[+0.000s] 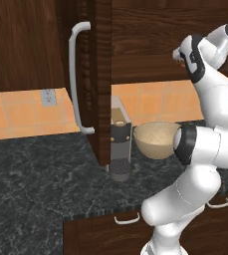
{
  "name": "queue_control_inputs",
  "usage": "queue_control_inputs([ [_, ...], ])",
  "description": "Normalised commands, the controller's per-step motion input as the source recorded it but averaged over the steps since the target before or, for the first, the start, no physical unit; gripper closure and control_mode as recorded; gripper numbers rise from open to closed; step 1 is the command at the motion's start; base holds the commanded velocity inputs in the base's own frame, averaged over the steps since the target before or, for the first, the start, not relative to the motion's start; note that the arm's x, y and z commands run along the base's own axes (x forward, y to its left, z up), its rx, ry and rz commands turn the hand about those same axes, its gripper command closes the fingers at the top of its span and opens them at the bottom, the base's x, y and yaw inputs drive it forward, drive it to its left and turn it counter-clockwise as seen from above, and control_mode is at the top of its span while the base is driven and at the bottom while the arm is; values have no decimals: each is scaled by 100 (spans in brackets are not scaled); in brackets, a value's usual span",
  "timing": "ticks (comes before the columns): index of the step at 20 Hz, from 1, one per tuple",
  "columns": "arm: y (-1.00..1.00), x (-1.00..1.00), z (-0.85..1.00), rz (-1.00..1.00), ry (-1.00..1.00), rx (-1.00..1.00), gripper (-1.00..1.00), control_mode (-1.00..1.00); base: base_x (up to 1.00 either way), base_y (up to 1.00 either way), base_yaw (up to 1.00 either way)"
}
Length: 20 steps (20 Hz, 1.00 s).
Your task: Open the cabinet, pick up the bread from the cabinet and place it in the basket. Then move the basket to the dining counter.
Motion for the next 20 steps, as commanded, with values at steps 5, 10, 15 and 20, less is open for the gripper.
queue_control_inputs([
  [5,-30,17,-1,3,0,0,-100,-100,0,0,0],
  [10,3,0,-23,3,-2,0,-100,-100,0,0,0],
  [15,37,0,-27,3,-2,0,100,-100,0,0,0],
  [20,-9,-50,-20,8,-18,0,100,-100,0,0,0],
])
